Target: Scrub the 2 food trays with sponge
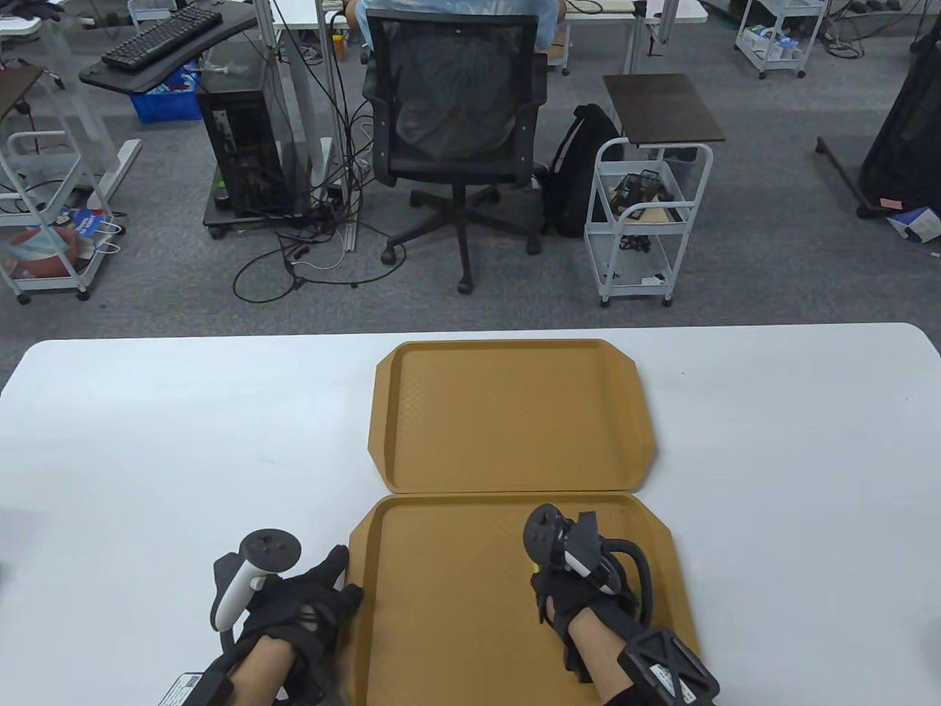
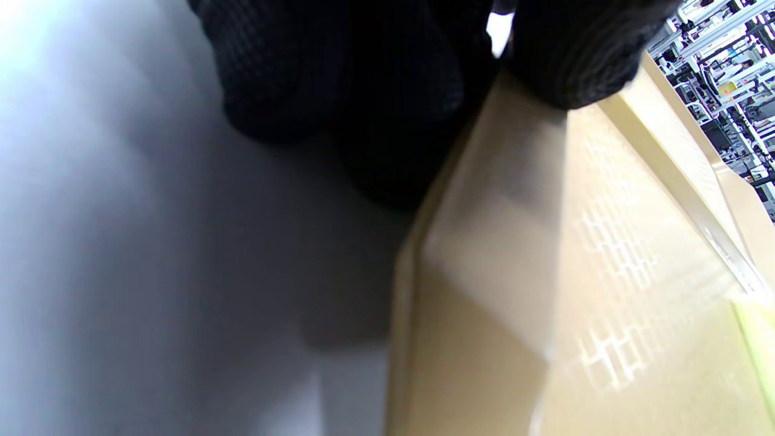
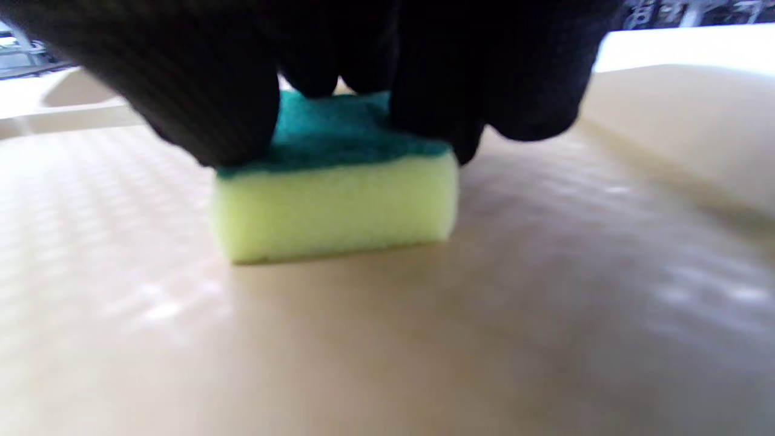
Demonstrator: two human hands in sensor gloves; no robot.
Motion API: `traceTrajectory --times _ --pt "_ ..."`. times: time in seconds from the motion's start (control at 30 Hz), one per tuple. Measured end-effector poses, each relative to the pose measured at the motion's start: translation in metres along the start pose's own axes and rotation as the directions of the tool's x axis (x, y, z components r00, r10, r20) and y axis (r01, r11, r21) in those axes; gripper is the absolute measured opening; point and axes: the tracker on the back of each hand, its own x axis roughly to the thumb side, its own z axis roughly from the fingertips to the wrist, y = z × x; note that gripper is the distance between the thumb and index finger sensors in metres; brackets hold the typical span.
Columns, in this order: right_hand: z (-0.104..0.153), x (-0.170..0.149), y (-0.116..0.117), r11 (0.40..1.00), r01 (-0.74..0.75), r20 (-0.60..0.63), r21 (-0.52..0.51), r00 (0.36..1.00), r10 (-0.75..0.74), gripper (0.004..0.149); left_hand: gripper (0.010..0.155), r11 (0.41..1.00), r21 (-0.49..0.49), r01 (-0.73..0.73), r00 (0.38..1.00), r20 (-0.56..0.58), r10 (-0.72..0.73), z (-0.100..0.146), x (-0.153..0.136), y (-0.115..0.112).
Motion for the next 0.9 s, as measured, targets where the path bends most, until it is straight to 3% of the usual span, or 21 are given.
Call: traceTrajectory --times 0.47,0.67,0.9 --pt "-0.012 0.113 0.015 0.999 0.035 0.171 0.010 0.985 -0.036 0.070 0.072 1.000 0.000 0.000 1.000 0.000 0.000 0.000 0.000 0.000" --pt "-0.013 0.139 0.021 0.998 0.064 0.200 0.009 0.978 -0.064 0.071 0.072 1.000 0.000 0.000 1.000 0.000 0.000 0.000 0.000 0.000" --pt "-0.008 0.148 0.026 0.994 0.099 0.223 0.043 0.969 -0.106 0.074 0.072 1.000 0.000 0.000 1.000 0.000 0.000 0.000 0.000 0.000"
